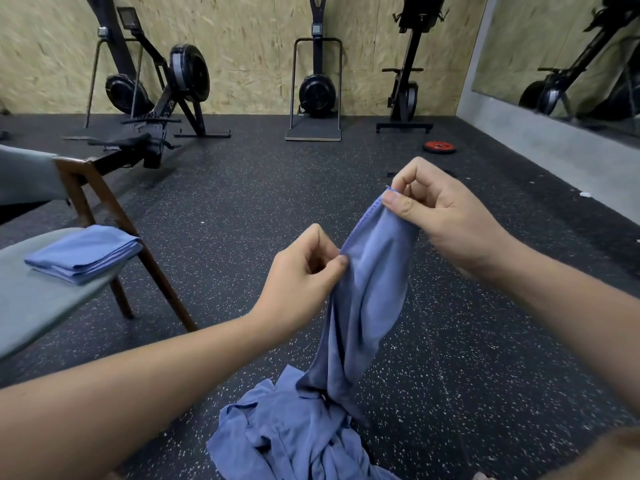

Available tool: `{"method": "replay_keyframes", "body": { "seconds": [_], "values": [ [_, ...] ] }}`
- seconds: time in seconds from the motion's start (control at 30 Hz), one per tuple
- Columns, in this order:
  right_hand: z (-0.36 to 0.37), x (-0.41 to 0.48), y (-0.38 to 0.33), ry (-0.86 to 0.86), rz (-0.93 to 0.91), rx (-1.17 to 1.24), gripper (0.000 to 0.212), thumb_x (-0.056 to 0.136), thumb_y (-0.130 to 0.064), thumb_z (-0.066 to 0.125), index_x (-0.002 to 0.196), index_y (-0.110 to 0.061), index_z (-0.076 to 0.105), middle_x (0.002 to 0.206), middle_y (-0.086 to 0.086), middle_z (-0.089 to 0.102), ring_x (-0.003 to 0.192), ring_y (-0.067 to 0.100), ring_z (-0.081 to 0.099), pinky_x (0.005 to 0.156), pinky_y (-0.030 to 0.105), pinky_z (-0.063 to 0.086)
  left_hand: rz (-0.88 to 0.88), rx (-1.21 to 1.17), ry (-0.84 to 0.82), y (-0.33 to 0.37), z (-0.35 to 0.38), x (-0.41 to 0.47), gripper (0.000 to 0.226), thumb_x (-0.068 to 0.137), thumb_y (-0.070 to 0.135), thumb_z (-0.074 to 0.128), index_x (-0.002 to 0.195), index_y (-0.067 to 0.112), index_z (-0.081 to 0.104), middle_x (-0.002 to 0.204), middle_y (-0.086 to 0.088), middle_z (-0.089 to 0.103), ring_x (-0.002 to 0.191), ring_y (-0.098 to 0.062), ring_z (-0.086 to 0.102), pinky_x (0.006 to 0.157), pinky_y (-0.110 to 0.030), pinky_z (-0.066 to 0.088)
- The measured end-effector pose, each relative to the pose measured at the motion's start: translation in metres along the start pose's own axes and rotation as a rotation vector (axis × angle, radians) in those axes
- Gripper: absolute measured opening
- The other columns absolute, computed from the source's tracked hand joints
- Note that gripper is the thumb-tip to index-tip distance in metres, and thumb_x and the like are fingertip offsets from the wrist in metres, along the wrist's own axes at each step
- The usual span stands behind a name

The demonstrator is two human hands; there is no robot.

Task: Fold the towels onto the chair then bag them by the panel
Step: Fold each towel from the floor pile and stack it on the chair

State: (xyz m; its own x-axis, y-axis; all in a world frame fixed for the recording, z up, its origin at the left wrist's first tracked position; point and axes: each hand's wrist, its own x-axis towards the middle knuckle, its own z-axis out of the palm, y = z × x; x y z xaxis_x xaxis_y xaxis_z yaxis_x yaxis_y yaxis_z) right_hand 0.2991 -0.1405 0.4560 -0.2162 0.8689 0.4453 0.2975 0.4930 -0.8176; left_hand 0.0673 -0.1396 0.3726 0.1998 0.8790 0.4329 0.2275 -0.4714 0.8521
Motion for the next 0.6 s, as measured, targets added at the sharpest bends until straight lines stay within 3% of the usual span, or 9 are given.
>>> {"method": "replay_keyframes", "body": {
  "seconds": [0.07, 0.13, 0.23, 0.4, 0.6],
  "values": [
    [0.0, 0.001, -0.001, 0.033, 0.0, 0.003, 0.016, 0.106, -0.023, 0.067, 0.094, -0.016, 0.059, 0.072, 0.0, 0.046, 0.069, 0.014, 0.037, 0.061, 0.029, 0.03, 0.004, -0.018, 0.002, 0.006, 0.001, 0.004, 0.018, 0.096, 0.008, 0.067, 0.087, 0.017, 0.055, 0.074, 0.012, 0.053, 0.069, -0.01, 0.046, 0.066, -0.033, 0.04],
    [-0.002, 0.004, -0.004, 0.073, -0.014, -0.025, 0.02, 0.104, -0.027, 0.07, 0.094, -0.015, 0.058, 0.071, 0.013, 0.045, 0.068, 0.021, 0.037, 0.063, 0.036, 0.031, 0.005, -0.084, -0.014, 0.011, 0.0, 0.009, 0.016, 0.098, 0.006, 0.067, 0.092, 0.016, 0.056, 0.076, 0.01, 0.052, 0.071, -0.01, 0.045, 0.067, -0.03, 0.039],
    [-0.004, 0.007, -0.007, 0.11, -0.029, -0.065, 0.024, 0.101, -0.033, 0.071, 0.094, -0.014, 0.058, 0.073, 0.027, 0.043, 0.069, 0.026, 0.035, 0.069, 0.044, 0.03, 0.004, -0.146, -0.092, 0.014, 0.0, 0.013, 0.011, 0.1, 0.009, 0.07, 0.101, 0.019, 0.065, 0.078, 0.005, 0.062, 0.073, -0.013, 0.051, 0.069, -0.03, 0.042],
    [-0.001, 0.005, -0.008, 0.096, -0.068, -0.157, 0.019, 0.105, -0.029, 0.07, 0.095, -0.017, 0.059, 0.07, 0.003, 0.047, 0.067, 0.014, 0.039, 0.067, 0.035, 0.034, 0.02, -0.132, -0.247, 0.007, 0.006, 0.012, 0.006, 0.097, 0.016, 0.077, 0.096, 0.017, 0.071, 0.081, 0.005, 0.064, 0.076, -0.014, 0.051, 0.072, -0.034, 0.042],
    [0.001, 0.002, -0.015, 0.089, -0.119, -0.208, 0.017, 0.107, -0.029, 0.067, 0.1, -0.016, 0.059, 0.079, -0.006, 0.051, 0.074, 0.011, 0.044, 0.074, 0.032, 0.038, -0.009, 0.196, -0.429, -0.014, 0.012, 0.002, 0.035, 0.095, 0.029, 0.082, 0.076, 0.008, 0.062, 0.067, 0.009, 0.053, 0.061, -0.004, 0.04, 0.058, -0.024, 0.035]
  ]
}}
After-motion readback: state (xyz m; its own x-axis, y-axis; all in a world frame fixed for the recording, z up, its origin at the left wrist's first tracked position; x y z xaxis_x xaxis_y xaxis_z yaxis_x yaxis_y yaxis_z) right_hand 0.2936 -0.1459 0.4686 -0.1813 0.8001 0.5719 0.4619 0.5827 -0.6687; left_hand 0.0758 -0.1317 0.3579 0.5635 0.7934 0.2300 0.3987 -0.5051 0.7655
